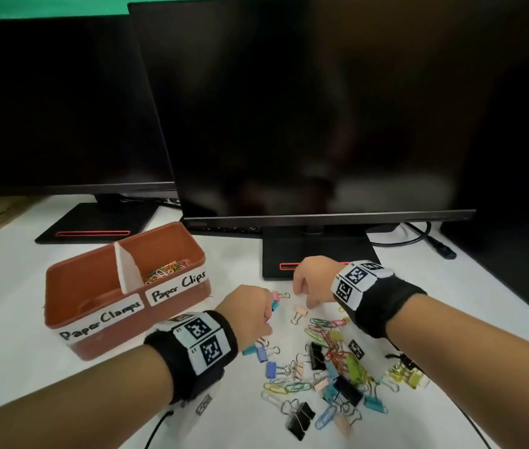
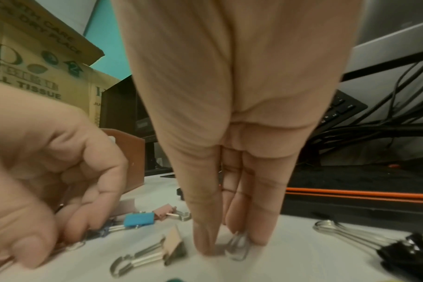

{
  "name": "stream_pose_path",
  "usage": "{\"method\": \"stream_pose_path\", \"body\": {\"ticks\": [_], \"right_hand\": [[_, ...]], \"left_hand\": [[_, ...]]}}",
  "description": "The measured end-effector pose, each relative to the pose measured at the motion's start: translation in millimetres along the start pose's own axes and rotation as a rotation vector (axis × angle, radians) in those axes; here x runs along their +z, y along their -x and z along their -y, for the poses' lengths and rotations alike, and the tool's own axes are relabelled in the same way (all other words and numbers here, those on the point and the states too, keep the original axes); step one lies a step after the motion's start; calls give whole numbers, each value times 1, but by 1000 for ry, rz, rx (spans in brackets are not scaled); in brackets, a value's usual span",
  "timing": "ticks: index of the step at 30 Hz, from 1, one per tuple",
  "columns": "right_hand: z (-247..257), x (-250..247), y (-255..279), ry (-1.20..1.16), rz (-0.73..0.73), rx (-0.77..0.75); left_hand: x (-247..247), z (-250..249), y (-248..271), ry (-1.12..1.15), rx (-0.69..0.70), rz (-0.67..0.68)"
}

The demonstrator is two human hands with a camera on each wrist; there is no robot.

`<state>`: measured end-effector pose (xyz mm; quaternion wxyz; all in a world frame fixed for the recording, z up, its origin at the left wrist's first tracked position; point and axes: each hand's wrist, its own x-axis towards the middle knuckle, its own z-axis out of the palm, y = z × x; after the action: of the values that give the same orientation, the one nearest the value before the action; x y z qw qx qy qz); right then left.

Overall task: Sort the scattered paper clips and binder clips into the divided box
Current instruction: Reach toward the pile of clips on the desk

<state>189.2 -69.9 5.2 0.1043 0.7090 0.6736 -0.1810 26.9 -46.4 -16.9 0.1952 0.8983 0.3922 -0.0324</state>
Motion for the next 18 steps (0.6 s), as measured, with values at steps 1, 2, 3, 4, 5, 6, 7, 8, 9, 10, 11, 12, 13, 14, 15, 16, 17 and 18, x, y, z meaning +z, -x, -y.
{"method": "stream_pose_path", "body": {"ticks": [1, 2, 3, 4, 5, 6, 7, 8, 9, 10, 11, 12, 13, 14, 15, 16, 17, 18], "right_hand": [[2, 0, -1, 30, 23, 3], [3, -1, -2, 68, 48, 4], [5, -2, -2, 110, 73, -1], [7, -3, -3, 146, 89, -9], [7, -5, -4, 165, 100, -16], [7, -5, -5, 176, 115, -21], [7, -6, -5, 185, 134, -25], [7, -6, -4, 188, 149, -27], [5, -5, -3, 180, 154, -28], [3, -5, -2, 152, 150, -26], [0, -4, -1, 103, 138, -19], [-3, -3, 1, 49, 117, -14], [-6, -3, 3, 0, 99, -8], [-8, -2, 5, -36, 88, -1], [-10, 0, 5, -55, 80, 5], [-12, 2, 6, -56, 71, 9], [-12, 3, 6, -43, 58, 10], [-12, 4, 6, -24, 48, 11]], "left_hand": [[0, 0, -1, -7, 3, 5], [0, 0, -1, -2, 1, 11], [0, 0, -2, 9, -1, 15], [0, 1, -2, 17, 3, 18], [0, 3, -3, 20, 13, 23], [0, 4, -3, 22, 21, 32], [0, 6, -3, 25, 26, 43], [-1, 6, -3, 26, 31, 55], [-1, 6, -2, 23, 42, 65], [-2, 7, -2, 21, 53, 77], [-3, 7, -1, 23, 63, 89], [-6, 8, 0, 30, 70, 97], [-9, 9, 1, 43, 77, 97], [-13, 9, 3, 65, 89, 86], [-18, 9, 5, 91, 107, 68], [-22, 8, 9, 121, 130, 50], [-25, 8, 14, 154, 159, 43], [-27, 7, 20, 192, 188, 56]]}}
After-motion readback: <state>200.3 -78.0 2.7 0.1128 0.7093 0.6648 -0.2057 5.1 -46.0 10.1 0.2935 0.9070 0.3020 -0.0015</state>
